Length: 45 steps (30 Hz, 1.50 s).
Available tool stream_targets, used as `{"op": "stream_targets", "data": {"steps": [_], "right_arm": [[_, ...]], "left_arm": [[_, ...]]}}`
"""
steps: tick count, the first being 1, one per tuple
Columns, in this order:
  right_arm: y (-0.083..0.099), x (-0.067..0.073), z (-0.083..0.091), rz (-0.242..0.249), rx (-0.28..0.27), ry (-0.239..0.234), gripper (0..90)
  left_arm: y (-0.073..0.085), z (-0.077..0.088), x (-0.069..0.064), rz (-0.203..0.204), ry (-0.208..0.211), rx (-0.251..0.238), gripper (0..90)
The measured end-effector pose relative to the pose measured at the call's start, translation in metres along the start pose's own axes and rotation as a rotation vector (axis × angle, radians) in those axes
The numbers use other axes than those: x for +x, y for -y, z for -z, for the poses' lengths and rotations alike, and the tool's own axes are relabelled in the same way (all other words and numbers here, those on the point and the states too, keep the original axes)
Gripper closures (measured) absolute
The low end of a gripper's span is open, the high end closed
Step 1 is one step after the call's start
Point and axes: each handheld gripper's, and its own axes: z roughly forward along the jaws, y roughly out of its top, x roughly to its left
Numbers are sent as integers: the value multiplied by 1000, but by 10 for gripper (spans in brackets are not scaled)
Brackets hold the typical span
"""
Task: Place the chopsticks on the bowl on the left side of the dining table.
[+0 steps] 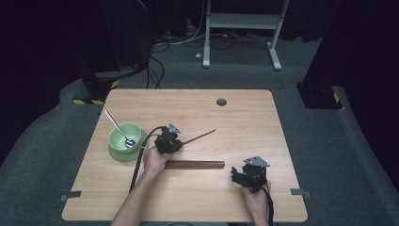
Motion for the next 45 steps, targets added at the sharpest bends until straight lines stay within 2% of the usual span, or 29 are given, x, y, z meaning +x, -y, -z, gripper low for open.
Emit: {"op": "stream_targets", "data": {"steps": [26, 33, 37, 45], "right_arm": [[0, 0, 0, 0, 0, 0, 223], [0, 0, 0, 1, 0, 0, 223], [0, 0, 0, 1, 0, 0, 224], [0, 0, 0, -2, 0, 1, 225]], "left_arm": [[6, 3, 12, 11, -3, -13, 833], [5, 3, 11, -15, -6, -10, 835], [6, 3, 13, 1, 5, -15, 837], [6, 8, 12, -20, -2, -22, 838]]}}
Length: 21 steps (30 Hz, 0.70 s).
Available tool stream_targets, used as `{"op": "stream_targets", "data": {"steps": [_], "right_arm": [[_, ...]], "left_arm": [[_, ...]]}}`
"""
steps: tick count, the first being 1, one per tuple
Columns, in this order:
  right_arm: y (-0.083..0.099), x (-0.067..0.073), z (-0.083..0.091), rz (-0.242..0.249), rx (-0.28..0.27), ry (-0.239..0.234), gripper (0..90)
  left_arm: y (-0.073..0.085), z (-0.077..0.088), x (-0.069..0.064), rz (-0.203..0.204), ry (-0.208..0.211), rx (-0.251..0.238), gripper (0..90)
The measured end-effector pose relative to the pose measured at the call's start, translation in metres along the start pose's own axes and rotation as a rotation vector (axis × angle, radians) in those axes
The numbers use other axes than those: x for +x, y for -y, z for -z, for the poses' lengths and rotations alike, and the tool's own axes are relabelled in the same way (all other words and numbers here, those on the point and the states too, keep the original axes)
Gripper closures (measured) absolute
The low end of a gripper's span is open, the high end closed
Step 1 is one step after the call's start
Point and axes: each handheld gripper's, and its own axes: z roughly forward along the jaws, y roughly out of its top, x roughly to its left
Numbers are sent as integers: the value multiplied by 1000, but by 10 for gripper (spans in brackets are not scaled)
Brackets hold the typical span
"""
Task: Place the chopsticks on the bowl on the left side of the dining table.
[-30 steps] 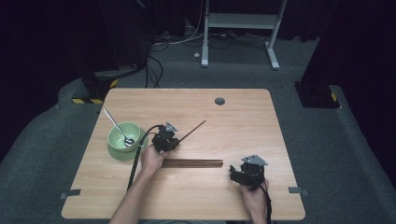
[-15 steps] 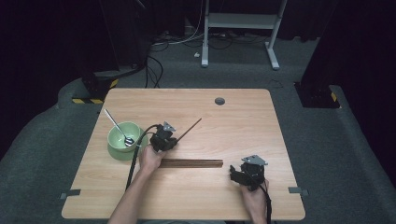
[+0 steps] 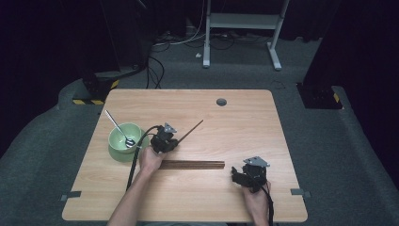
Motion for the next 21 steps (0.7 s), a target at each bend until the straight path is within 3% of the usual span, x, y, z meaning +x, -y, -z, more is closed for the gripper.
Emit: {"op": "stream_targets", "data": {"steps": [4, 21], "right_arm": [[0, 0, 0, 3, -1, 0, 225], [0, 0, 0, 0, 0, 0, 224]], "left_arm": [[-1, 8, 0, 0, 5, -29, 839], [-4, 17, -4, -17, 18, -43, 842]]}}
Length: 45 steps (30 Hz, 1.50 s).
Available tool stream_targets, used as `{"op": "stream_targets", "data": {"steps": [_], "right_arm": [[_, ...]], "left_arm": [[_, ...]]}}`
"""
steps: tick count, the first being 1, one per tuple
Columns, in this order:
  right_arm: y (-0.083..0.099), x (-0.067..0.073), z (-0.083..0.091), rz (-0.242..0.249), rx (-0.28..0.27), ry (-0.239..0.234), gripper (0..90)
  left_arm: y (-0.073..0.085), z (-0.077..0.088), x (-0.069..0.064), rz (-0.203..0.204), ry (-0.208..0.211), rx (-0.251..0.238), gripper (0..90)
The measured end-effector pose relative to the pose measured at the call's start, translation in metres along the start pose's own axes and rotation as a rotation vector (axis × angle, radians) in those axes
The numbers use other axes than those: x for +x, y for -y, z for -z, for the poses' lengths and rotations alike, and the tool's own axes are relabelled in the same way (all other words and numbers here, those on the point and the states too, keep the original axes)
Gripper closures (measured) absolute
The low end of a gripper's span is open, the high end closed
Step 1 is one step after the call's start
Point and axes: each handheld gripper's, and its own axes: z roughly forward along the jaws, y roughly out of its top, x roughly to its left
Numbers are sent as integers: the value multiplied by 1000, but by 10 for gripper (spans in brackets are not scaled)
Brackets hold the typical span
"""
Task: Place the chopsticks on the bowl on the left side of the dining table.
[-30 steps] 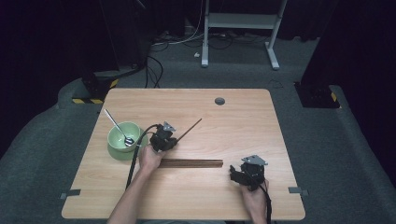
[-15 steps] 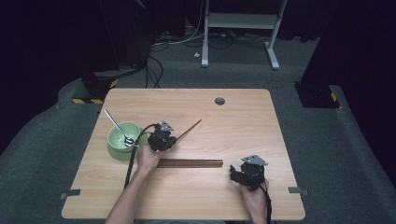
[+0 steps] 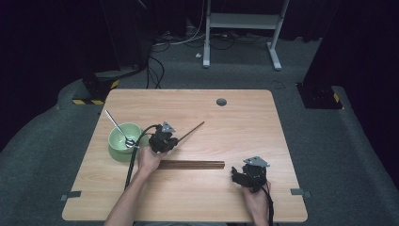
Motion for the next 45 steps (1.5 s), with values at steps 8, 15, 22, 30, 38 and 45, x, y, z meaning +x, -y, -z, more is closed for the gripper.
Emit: {"op": "stream_targets", "data": {"steps": [8, 15, 22, 30, 38, 45], "right_arm": [[0, 0, 0, 1, 0, 0, 224], [0, 0, 0, 1, 0, 0, 224], [0, 0, 0, 2, 0, 0, 224], [0, 0, 0, 3, -1, 0, 224], [0, 0, 0, 1, 0, 0, 225], [0, 0, 0, 2, 0, 0, 224]], "left_arm": [[-1, 8, -2, -10, 5, -18, 842], [0, 21, -3, -29, 6, -39, 842], [2, 36, -2, -28, 9, -77, 842], [6, 48, 0, -26, 11, -99, 842], [9, 60, 4, -29, 9, -113, 842], [12, 70, 9, -18, 0, -127, 842]]}}
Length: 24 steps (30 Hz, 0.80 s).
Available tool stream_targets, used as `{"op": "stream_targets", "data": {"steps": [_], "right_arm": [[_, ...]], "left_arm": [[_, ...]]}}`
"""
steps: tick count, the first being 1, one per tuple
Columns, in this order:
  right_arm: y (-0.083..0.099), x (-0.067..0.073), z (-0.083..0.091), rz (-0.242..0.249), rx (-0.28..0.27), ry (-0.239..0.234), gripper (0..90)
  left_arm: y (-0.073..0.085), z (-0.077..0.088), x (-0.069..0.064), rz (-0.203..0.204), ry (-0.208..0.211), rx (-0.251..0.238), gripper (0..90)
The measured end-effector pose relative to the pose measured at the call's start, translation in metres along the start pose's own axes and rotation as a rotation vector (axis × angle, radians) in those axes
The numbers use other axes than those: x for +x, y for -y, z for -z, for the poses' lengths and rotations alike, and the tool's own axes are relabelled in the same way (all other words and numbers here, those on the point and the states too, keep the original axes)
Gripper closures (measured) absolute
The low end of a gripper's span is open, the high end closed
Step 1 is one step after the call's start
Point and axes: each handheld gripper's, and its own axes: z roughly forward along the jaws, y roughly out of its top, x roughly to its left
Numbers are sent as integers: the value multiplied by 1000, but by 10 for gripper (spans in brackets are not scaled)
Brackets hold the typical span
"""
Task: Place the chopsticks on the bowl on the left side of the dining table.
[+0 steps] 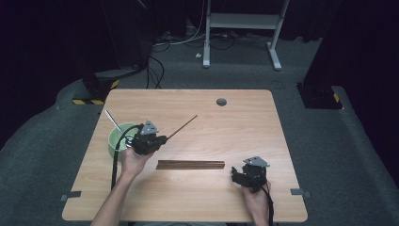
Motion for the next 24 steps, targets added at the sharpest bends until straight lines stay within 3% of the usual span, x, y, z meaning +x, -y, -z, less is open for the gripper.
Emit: {"op": "stream_targets", "data": {"steps": [24], "right_arm": [[0, 0, 0, 1, 0, 0, 225]], "left_arm": [[9, 30, 18, 18, -36, -14, 842]]}}
